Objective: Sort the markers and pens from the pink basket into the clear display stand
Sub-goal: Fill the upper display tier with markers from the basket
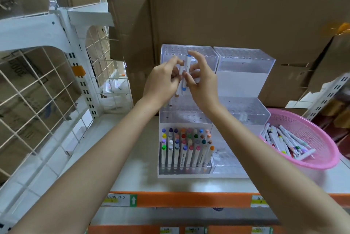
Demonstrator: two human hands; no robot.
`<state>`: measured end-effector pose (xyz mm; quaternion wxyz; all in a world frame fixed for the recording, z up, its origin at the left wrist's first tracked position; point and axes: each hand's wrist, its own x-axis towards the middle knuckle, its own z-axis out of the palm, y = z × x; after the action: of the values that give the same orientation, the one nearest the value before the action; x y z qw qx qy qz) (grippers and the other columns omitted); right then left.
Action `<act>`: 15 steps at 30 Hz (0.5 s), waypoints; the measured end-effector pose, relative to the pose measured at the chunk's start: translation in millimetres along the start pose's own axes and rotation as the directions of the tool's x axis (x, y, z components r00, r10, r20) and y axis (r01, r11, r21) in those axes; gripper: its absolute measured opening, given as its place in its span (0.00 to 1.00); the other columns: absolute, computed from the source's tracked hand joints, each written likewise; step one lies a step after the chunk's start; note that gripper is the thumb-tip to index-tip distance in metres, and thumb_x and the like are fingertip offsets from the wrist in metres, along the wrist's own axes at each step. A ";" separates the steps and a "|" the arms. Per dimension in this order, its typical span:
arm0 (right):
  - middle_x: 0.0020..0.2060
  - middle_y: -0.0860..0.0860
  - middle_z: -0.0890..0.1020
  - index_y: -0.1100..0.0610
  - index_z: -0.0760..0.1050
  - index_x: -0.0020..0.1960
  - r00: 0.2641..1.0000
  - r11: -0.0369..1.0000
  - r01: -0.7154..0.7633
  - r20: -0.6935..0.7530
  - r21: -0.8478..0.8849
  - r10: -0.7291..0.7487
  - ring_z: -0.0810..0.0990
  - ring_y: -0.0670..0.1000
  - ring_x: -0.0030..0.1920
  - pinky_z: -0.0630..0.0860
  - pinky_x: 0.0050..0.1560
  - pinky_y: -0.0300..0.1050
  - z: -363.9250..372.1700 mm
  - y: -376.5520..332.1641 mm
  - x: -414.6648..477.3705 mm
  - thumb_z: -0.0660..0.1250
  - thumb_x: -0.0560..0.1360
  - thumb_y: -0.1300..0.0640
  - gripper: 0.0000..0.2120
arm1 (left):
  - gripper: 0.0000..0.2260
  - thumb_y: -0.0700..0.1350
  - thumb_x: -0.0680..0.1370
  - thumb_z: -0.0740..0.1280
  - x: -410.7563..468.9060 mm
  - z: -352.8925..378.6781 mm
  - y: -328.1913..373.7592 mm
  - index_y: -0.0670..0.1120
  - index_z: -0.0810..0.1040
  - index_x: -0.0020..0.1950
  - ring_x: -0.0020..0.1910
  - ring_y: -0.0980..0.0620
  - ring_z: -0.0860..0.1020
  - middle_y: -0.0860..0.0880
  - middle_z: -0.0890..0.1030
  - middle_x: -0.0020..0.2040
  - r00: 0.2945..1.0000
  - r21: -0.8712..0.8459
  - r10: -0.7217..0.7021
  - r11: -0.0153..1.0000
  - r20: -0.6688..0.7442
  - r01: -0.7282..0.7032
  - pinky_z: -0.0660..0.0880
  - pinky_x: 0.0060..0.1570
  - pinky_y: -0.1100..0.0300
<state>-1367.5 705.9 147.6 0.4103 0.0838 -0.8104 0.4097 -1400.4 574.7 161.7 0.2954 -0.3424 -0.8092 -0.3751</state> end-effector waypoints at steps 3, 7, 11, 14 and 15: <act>0.40 0.53 0.77 0.53 0.68 0.68 1.000 1.000 0.008 0.003 -0.012 -0.008 0.81 0.49 0.39 0.77 0.39 0.38 -1.2 0.3 -0.2 0.67 0.75 0.66 0.23 | 0.11 0.42 0.75 0.70 -0.3 3.0 -2.8 0.46 0.75 0.56 0.42 0.53 0.79 0.51 0.81 0.41 1.000 0.061 0.019 0.998 -0.010 -0.018 0.76 0.39 0.57; 0.41 0.52 0.77 0.53 0.68 0.69 1.000 1.000 0.008 0.012 -0.018 -0.008 0.81 0.50 0.39 0.79 0.40 0.42 -1.7 -0.7 0.4 0.67 0.75 0.65 0.24 | 0.11 0.44 0.74 0.71 1.2 2.9 -6.8 0.46 0.76 0.55 0.48 0.50 0.76 0.51 0.82 0.42 0.996 0.219 0.055 0.975 -0.067 -0.039 0.65 0.47 0.59; 0.40 0.51 0.76 0.53 0.68 0.69 1.000 1.000 0.008 0.006 -0.023 -0.008 0.81 0.49 0.39 0.79 0.40 0.42 -2.0 -1.4 1.1 0.67 0.75 0.65 0.24 | 0.12 0.44 0.74 0.71 2.5 2.9 -9.7 0.46 0.75 0.56 0.46 0.52 0.76 0.49 0.80 0.44 0.999 0.180 0.023 0.983 -0.032 -0.017 0.69 0.38 0.64; 0.40 0.51 0.76 0.54 0.68 0.69 1.000 0.999 0.017 0.008 -0.028 -0.017 0.81 0.49 0.38 0.80 0.40 0.42 -2.3 -1.9 1.1 0.67 0.75 0.65 0.24 | 0.12 0.45 0.75 0.70 3.1 0.0 -7.1 0.46 0.75 0.57 0.43 0.52 0.77 0.49 0.80 0.45 1.000 0.187 0.026 0.982 -0.012 -0.023 0.70 0.34 0.63; 0.40 0.51 0.76 0.54 0.68 0.69 1.000 0.999 0.018 0.010 -0.029 -0.017 0.80 0.49 0.38 0.80 0.41 0.42 -2.5 -1.9 0.9 0.67 0.75 0.65 0.24 | 0.12 0.44 0.75 0.70 3.0 -1.3 -5.7 0.46 0.74 0.57 0.42 0.51 0.78 0.49 0.80 0.44 0.999 0.193 0.037 0.981 0.000 -0.037 0.73 0.34 0.60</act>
<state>-1365.7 706.7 150.2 0.4110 0.0868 -0.8176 0.3938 -1406.3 571.9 162.4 0.3356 -0.3266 -0.8346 -0.2901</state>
